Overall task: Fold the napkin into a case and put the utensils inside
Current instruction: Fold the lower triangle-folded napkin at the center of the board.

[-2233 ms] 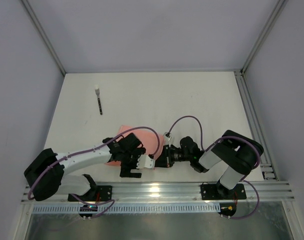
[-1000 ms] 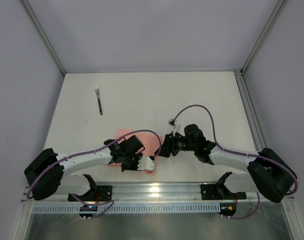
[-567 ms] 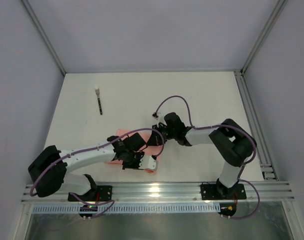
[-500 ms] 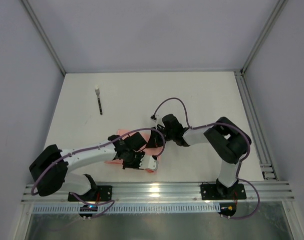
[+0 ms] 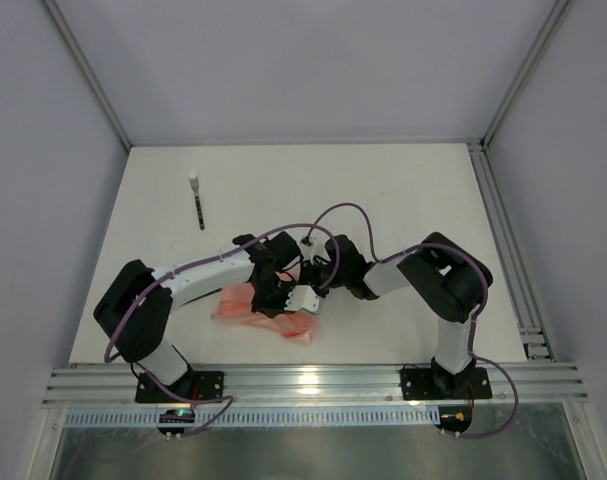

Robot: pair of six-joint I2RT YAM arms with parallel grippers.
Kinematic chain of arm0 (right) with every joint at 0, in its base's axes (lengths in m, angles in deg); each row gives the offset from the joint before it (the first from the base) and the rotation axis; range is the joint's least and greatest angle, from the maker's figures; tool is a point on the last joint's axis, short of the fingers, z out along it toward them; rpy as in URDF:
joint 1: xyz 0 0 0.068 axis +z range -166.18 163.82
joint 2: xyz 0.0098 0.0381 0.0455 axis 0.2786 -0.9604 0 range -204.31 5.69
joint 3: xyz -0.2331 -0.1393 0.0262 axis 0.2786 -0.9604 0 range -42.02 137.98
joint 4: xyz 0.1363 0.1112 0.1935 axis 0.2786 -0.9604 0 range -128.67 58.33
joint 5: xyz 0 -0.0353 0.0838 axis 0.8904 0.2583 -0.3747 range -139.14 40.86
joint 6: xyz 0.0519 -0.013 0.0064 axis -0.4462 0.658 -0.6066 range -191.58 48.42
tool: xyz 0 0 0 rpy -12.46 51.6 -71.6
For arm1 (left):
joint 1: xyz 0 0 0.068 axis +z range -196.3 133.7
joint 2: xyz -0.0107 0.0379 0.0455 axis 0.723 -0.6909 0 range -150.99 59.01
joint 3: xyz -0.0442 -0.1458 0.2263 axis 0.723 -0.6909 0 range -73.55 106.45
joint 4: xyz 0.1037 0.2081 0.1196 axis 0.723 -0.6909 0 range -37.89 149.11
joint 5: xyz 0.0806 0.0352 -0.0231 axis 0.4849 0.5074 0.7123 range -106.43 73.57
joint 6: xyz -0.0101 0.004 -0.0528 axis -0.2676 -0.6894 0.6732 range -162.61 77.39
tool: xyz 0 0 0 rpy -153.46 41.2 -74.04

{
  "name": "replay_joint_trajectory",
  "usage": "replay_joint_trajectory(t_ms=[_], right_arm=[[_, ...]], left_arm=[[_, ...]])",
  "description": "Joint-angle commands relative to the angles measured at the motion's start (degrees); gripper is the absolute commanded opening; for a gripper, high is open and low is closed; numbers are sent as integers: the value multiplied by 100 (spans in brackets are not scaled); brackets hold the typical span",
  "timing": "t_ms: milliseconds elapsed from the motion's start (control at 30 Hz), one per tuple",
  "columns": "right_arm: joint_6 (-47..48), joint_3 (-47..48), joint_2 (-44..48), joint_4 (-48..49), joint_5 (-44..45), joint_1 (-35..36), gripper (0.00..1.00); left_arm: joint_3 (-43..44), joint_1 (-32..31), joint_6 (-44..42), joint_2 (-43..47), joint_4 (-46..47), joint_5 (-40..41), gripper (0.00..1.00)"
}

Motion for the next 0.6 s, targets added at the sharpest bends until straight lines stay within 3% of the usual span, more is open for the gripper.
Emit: replay_joint_trajectory(t_ms=[0, 567], right_arm=[[190, -194, -160, -321, 76, 41, 4], [709, 157, 95, -927, 128, 32, 7]], left_arm=[[497, 303, -549, -277, -600, -326, 0], [1333, 638, -1455, -1877, -1013, -563, 0]])
